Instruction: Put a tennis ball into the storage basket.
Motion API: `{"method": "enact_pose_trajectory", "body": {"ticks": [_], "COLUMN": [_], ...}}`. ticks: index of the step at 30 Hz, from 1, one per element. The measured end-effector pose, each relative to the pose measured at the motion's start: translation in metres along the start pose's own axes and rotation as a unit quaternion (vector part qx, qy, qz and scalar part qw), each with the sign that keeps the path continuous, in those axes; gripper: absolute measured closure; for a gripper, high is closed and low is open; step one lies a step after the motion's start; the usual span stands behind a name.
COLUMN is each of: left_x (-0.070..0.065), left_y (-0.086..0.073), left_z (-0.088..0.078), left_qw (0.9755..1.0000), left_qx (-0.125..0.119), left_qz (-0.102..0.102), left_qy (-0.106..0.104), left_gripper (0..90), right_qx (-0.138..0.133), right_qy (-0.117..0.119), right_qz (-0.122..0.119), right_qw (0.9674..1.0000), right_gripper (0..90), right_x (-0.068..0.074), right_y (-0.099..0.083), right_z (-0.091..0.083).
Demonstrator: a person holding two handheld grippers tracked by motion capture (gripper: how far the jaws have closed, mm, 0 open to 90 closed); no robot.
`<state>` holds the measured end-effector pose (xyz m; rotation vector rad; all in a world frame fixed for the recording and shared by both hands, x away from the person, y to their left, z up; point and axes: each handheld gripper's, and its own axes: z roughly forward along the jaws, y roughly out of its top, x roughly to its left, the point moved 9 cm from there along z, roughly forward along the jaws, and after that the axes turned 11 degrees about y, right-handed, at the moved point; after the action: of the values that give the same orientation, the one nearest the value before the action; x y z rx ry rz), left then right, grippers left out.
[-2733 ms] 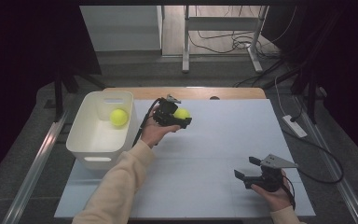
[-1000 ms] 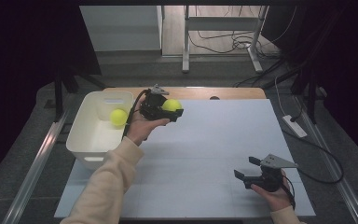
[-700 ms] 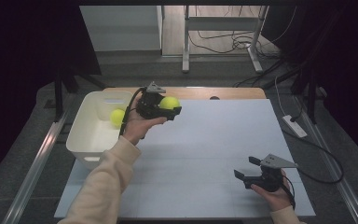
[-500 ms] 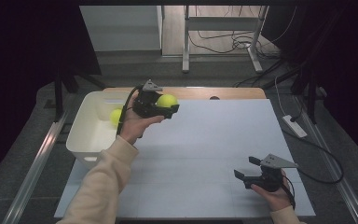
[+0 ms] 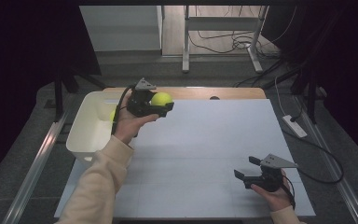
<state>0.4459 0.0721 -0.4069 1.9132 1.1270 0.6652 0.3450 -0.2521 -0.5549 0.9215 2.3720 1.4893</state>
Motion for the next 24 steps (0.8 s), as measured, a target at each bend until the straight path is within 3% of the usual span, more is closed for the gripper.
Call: {"method": "enact_pose_trajectory", "body": {"ticks": [24], "left_x": [0.036], "left_y": [-0.009], "left_z": [-0.022], "left_qw": [0.9990], "left_qx": [-0.003], "left_qz": [-0.020], "left_qy": [0.039], "left_gripper": [27.0], "right_qx": [-0.001], "right_qy": [-0.002], "right_qz": [0.001], "right_qw": [1.0000], "right_gripper": [14.3], "right_x": [0.000], "right_y": [0.000], "right_z": [0.000]}}
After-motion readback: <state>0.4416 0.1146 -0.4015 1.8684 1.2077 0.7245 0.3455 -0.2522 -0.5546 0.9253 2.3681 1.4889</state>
